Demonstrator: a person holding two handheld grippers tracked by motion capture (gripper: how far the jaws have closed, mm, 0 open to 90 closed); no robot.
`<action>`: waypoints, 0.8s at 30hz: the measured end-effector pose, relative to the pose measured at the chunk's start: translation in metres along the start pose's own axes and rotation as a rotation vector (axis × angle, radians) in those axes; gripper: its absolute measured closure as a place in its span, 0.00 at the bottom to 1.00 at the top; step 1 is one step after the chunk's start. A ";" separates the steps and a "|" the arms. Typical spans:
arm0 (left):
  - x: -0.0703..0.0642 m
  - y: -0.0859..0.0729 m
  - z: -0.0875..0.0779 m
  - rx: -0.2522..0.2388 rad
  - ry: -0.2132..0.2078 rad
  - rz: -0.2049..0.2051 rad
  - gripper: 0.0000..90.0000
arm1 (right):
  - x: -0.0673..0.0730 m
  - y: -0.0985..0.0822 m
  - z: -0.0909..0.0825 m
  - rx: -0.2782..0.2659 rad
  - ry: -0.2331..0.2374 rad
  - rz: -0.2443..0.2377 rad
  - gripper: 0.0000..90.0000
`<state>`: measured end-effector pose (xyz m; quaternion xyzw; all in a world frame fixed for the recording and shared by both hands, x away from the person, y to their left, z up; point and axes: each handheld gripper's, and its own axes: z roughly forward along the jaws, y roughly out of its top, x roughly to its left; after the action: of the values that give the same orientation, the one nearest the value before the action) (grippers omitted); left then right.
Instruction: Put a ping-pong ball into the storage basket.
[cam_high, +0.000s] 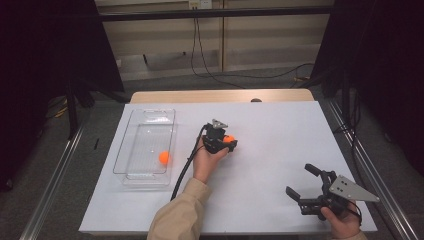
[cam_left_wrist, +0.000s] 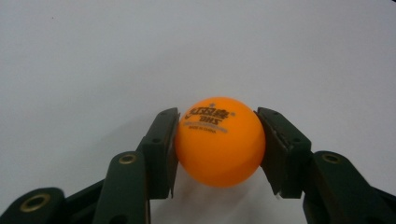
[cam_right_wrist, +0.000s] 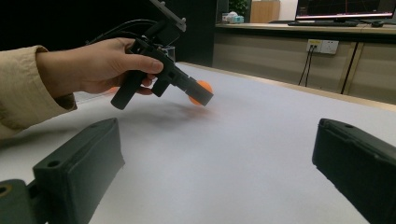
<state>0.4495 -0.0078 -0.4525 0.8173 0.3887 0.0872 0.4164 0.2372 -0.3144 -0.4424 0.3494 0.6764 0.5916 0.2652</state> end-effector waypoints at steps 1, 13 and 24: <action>-0.001 0.000 -0.001 -0.007 -0.003 -0.003 0.57 | 0.000 0.000 0.000 0.000 0.000 0.000 0.01; -0.002 -0.002 -0.012 -0.005 -0.001 0.001 0.57 | 0.000 0.000 0.000 -0.001 -0.001 -0.001 0.01; -0.004 -0.006 -0.022 -0.011 -0.019 0.018 0.57 | 0.001 0.000 0.000 -0.002 0.000 -0.002 0.01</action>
<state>0.4331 0.0049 -0.4425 0.8192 0.3770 0.0853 0.4237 0.2365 -0.3142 -0.4424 0.3485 0.6762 0.5921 0.2661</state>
